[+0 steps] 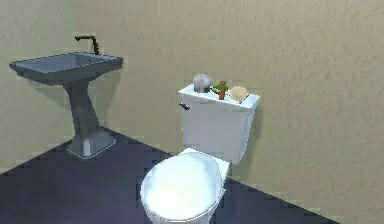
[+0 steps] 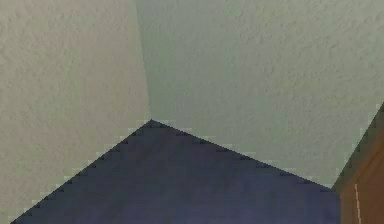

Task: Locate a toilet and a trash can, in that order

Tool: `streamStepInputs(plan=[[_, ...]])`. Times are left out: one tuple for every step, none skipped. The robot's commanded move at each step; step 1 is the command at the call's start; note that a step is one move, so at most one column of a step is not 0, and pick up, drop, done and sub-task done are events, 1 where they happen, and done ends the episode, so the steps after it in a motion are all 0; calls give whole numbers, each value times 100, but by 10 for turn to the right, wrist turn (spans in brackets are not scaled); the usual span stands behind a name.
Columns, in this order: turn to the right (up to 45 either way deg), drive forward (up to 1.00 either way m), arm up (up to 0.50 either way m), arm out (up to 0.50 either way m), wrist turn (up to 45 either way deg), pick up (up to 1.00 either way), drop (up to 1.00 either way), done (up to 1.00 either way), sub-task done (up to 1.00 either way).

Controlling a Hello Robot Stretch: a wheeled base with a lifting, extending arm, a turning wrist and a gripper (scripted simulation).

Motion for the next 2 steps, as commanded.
streamStepInputs(plan=[[-450,0,0,0,0,0,0,0,0],[-240,0,0,0,0,0,0,0,0]])
